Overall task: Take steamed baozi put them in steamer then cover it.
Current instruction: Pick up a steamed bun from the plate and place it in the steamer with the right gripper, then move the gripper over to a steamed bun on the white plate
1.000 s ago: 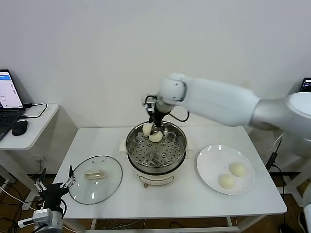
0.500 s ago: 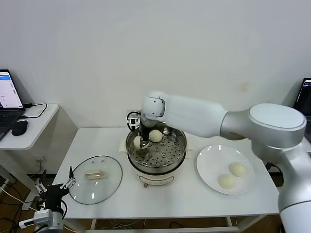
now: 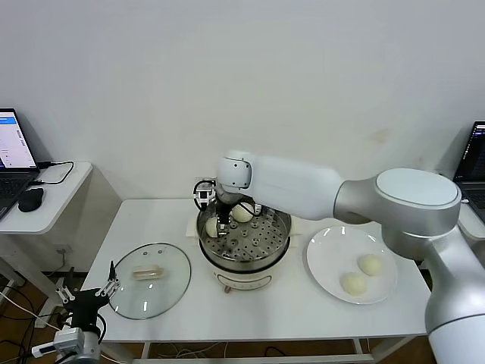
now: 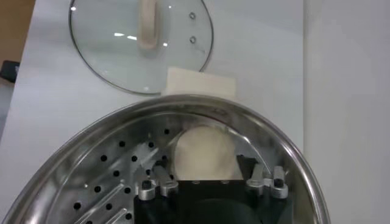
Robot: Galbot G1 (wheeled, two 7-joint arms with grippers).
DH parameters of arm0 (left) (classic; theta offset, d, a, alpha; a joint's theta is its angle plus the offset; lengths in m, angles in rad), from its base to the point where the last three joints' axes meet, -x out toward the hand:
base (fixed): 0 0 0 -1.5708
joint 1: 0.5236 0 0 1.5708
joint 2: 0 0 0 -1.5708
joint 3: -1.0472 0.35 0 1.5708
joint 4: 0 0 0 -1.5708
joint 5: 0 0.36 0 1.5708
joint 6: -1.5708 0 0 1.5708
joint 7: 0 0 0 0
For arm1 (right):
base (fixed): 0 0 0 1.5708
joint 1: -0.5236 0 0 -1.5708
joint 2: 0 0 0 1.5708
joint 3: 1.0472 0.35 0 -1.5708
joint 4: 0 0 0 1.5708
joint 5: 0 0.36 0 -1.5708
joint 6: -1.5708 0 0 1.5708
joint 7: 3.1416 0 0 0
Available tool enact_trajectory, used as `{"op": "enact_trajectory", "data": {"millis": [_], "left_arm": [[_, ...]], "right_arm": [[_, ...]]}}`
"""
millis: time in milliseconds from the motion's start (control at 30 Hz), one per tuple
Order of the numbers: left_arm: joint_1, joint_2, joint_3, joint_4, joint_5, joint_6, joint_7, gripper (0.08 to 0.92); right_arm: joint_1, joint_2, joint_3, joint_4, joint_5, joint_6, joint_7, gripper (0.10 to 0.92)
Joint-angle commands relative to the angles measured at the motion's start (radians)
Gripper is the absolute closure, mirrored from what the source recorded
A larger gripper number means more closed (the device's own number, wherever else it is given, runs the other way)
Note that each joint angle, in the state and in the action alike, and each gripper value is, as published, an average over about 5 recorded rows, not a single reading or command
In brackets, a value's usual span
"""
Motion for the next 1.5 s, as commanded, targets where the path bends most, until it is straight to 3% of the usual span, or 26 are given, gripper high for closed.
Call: {"op": "enact_trajectory", "data": {"millis": [33, 367, 733, 1033, 1500], "left_arm": [[-0.005, 0.002, 0.003, -0.004, 0.001, 0.005, 0.002, 0.177], [-0.009, 0.008, 0.018, -0.015, 0.003, 0.012, 0.004, 0.177], [0.009, 0.004, 0.024, -0.02, 0.019, 0.012, 0.004, 0.177], [0.018, -0.007, 0.022, -0.016, 0.032, 0.012, 0.003, 0.177], [0.018, -0.013, 0.018, 0.003, 0.042, 0.012, 0.001, 0.177]], "right_arm": [[0.168, -0.205, -0.028, 0.223, -0.01, 0.028, -0.106, 0.206], [0.279, -0.606, -0.083, 0.426, -0.149, 0.217, -0.27, 0.202], [0.079, -0.93, -0.005, 0.509, -0.43, 0.336, -0.299, 0.202], [-0.23, -0.997, 0.206, 0.469, -0.59, 0.388, -0.276, 0.203], [-0.526, -0.942, 0.376, 0.407, -0.616, 0.388, -0.197, 0.203]]}}
